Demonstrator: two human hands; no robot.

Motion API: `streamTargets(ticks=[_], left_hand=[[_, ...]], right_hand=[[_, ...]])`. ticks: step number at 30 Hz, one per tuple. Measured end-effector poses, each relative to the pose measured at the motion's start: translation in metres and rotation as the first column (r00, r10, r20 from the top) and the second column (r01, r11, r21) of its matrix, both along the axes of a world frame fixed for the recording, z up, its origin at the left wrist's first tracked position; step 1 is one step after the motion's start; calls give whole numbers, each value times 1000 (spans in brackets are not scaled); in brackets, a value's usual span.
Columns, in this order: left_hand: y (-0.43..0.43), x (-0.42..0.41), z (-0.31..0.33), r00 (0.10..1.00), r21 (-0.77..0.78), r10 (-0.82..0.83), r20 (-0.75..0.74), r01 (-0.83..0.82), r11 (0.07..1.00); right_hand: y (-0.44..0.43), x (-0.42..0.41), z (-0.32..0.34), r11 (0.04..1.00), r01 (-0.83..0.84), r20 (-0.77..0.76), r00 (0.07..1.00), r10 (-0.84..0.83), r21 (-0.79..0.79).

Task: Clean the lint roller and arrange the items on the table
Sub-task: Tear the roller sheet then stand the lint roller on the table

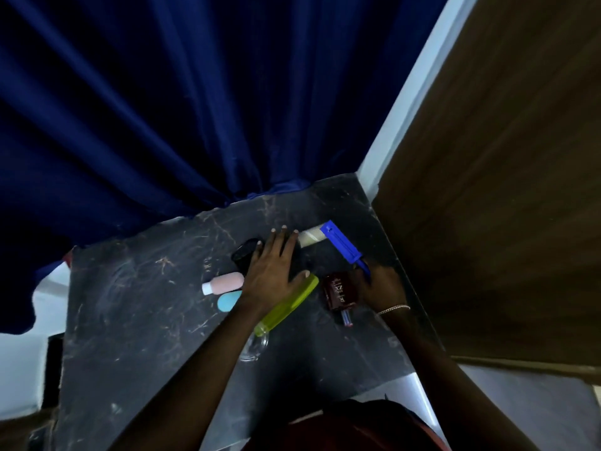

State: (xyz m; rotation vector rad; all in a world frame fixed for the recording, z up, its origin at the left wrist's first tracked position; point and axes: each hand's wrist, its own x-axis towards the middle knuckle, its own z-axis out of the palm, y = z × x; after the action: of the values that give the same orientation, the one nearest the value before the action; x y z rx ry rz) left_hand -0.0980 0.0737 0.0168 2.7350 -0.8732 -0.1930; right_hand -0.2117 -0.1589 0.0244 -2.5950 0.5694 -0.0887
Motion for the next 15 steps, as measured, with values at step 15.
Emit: streamTargets(ticks=[15], left_hand=[[-104, 59, -60, 971, 132, 0, -240, 32, 991]], right_hand=[[-57, 17, -35, 997, 68, -169, 984, -63, 27]])
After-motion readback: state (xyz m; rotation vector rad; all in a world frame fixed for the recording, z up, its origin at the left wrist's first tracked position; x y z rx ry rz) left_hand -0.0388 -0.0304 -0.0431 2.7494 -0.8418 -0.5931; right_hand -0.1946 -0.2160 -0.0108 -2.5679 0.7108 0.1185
